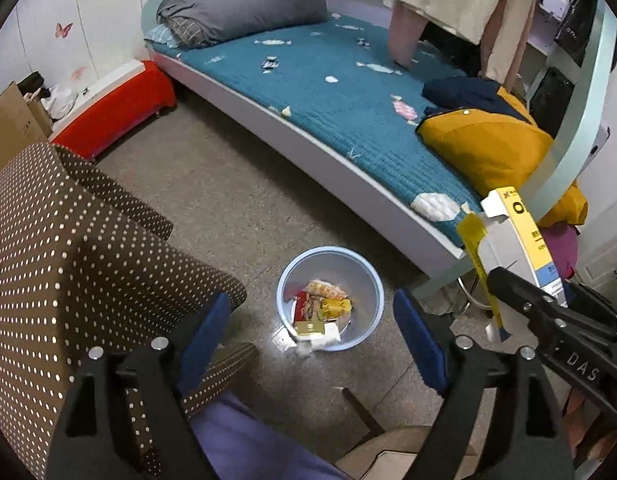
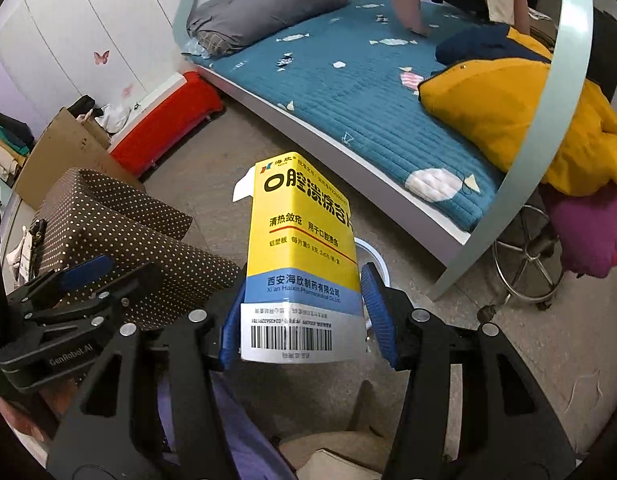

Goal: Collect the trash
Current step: 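Open both tools over the bucket, dropping the gold box and yellow box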

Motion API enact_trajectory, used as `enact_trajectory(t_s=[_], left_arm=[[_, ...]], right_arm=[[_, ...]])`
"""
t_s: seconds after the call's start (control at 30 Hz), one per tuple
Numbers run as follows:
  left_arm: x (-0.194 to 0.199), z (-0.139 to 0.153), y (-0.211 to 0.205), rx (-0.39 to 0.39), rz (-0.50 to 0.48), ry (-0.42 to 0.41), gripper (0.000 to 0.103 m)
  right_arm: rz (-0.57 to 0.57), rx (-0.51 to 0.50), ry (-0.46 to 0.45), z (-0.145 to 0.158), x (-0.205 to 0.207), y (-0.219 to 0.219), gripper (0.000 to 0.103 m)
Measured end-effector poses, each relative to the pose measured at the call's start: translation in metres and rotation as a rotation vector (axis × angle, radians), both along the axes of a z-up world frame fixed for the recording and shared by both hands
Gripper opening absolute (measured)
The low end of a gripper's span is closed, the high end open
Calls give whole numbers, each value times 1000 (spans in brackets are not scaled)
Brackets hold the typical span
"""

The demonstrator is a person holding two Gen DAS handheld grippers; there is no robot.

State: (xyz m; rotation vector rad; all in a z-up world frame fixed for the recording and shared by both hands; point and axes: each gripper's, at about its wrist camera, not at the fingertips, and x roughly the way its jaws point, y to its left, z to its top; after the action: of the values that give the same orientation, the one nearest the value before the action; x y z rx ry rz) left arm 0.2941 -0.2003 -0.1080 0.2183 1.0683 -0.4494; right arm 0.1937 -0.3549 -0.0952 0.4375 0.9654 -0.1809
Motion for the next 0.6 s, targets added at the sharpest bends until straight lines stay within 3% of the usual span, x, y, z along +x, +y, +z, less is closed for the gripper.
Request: enact_trajectory(t_s=[0.23,0.37,0.47,0.6], left_arm=[[3,0,34,9,56,5,82],[8,4,51,8,104,-2,82],[11,6,58,3,124,-7,82],[12,5,62,-10,119,2,84]], right_arm=[[53,12,34,-15,20,16,54],[79,-1,32,-13,37,28,62],[74,-21,17,-8,43,31,77],[67,-15,32,-11,44,31,78]])
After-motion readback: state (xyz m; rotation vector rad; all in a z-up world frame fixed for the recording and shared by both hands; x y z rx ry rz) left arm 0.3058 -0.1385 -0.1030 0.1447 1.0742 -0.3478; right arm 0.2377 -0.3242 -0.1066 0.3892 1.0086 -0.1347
